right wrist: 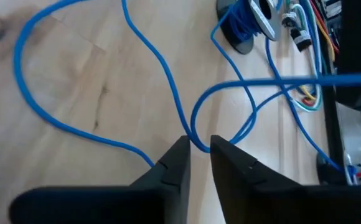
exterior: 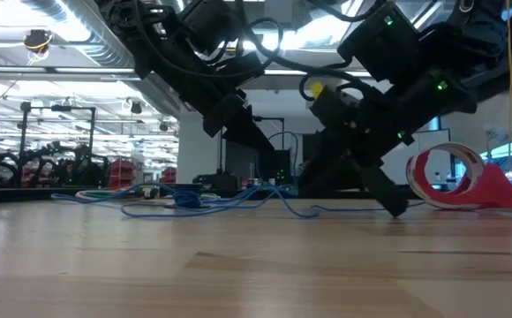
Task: Coil cords
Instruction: Coil the blue wire onto the spool
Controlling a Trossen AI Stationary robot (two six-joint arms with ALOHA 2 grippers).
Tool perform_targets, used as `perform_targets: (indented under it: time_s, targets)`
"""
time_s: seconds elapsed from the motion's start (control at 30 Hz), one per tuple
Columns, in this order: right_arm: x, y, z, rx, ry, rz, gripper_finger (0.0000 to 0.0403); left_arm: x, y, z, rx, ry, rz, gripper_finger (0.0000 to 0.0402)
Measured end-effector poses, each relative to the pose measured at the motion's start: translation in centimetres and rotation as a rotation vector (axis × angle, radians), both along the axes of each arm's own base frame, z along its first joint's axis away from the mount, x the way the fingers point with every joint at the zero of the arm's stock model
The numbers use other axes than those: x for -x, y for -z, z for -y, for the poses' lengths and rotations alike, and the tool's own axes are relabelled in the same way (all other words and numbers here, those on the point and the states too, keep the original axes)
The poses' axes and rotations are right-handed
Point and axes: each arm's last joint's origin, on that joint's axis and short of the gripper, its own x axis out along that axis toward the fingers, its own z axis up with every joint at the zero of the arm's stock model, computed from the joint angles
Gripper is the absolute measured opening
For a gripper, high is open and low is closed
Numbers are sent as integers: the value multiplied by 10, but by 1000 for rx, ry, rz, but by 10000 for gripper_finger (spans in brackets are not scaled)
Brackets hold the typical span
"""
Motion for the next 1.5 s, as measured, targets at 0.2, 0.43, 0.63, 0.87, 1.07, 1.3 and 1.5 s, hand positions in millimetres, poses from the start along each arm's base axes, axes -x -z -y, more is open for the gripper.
perform_targets:
  time_s: [0.2,0.43,0.63,0.87,1.07,1.3,1.5]
  targets:
    - [0,0,0,22,0,-7,13,0,0,0,0,0,-2,11]
    - [3,-1,3,83,63,-26,4,0,0,0,1,0,-4,11]
    - [12,-7,4,73,95,-77,3,0,1,2,-24,25,-18,11]
    - [16,-24,6,13,152,-28,1,0,1,5,-40,45,-27,11]
    - [29,-41,14,-77,196,89,1,1,1,5,-46,50,-37,11]
    - [53,-45,46,-284,339,286,1,1,1,5,-55,57,-35,11]
    - [58,-38,63,-414,416,301,1,-1,-1,9,-70,77,-14,11]
